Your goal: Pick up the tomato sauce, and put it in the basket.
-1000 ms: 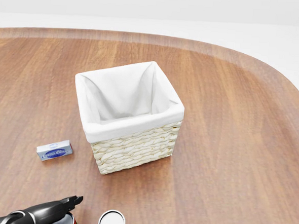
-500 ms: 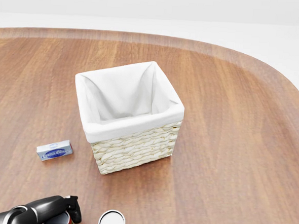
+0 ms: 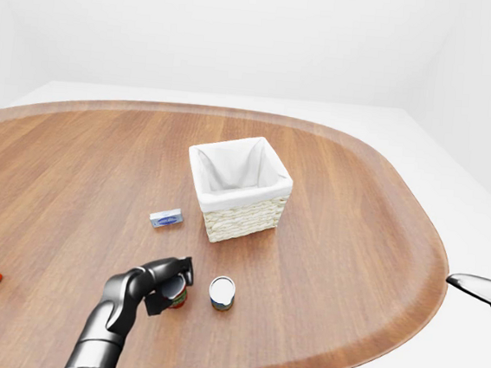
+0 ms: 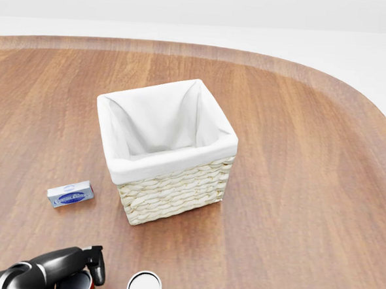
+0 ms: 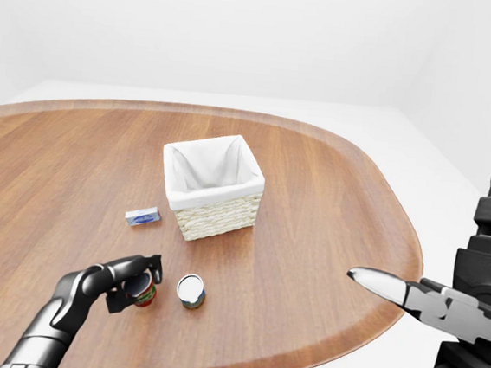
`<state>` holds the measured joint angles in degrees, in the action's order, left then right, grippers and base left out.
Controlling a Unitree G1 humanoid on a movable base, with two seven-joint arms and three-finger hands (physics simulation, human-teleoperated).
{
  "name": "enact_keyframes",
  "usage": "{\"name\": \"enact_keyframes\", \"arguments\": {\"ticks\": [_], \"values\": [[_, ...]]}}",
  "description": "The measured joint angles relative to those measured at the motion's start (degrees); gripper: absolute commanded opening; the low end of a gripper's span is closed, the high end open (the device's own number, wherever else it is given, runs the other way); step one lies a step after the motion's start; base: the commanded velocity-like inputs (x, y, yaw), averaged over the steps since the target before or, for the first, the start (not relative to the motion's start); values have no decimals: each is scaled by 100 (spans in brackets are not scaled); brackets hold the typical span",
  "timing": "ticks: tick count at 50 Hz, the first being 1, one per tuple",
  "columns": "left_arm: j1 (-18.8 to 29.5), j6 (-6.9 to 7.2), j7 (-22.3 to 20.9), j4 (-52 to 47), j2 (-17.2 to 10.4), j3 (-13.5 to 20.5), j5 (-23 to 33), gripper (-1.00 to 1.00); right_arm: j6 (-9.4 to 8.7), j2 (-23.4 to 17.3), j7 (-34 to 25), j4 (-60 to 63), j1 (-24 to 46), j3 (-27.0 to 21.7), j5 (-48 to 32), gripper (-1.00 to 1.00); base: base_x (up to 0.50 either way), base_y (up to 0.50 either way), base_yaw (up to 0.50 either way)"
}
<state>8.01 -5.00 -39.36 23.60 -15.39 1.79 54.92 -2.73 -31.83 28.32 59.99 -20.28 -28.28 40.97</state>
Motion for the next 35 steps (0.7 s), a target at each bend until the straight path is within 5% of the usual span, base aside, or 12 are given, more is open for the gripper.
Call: {"name": "enact_keyframes", "arguments": {"ticks": [12, 18, 25, 35], "values": [[-112, 25, -64, -2046, 157, 402, -425, -100, -16, 6, -1, 0, 13, -8, 3, 100, 0, 0, 0], [34, 352, -64, -3043, 264, 500, -672, -100, -26, 12, -8, 0, 19, -25, 14, 100, 0, 0, 0], [444, 1000, -65, -4002, 353, 482, -868, -100, -24, 14, -13, 0, 17, -37, 24, 100, 0, 0, 0], [2045, 999, -64, -4166, 483, 231, -1096, -100, -16, 22, -27, 0, -3, -87, 63, 100, 0, 0, 0]]}}
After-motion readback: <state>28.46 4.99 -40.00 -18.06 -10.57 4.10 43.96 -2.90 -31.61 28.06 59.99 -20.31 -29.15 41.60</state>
